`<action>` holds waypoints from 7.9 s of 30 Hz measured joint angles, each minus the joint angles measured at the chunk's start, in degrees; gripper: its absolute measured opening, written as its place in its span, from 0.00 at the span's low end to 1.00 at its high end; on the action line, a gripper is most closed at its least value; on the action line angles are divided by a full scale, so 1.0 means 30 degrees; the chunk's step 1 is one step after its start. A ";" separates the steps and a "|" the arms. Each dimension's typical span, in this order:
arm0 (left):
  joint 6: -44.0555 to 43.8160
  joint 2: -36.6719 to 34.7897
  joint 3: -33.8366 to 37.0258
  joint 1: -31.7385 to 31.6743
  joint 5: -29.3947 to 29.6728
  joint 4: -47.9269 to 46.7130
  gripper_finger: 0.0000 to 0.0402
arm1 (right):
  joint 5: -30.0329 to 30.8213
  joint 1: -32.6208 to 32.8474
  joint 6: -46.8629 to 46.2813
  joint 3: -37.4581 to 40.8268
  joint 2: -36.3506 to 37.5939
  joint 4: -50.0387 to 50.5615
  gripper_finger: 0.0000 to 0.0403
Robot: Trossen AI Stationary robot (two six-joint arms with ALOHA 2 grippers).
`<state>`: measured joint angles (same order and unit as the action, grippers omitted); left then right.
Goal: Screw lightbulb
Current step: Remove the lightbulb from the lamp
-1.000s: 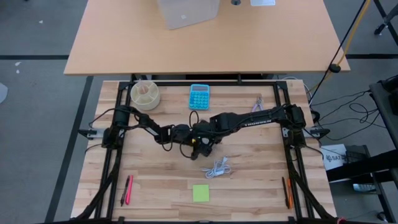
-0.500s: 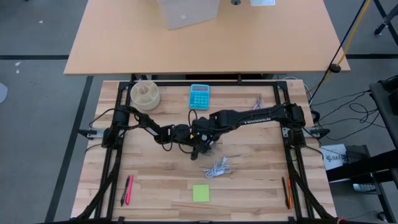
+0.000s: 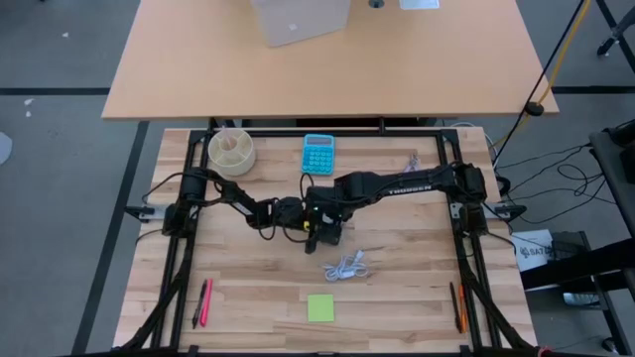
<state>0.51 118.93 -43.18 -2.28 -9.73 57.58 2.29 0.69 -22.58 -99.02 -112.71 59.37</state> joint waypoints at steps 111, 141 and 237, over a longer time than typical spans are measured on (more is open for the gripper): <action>-0.0226 0.0000 0.0022 -0.0102 -0.0769 -0.0019 0.49 | -0.0881 -0.0684 1.4784 0.0034 -0.0022 -0.1668 0.82; -0.0145 0.0000 0.0000 -0.0087 -0.0616 -0.0038 0.49 | -0.1211 -0.0073 -0.5100 -0.0013 -0.0161 -0.0219 0.91; -0.0138 0.0000 0.0000 -0.0066 -0.0593 -0.0036 0.49 | -0.1111 -0.0249 -0.2488 0.0000 0.0350 -0.0720 0.77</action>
<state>0.10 118.93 -43.18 -2.48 -11.51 57.47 -1.04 -0.06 -30.04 -99.02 -111.66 57.22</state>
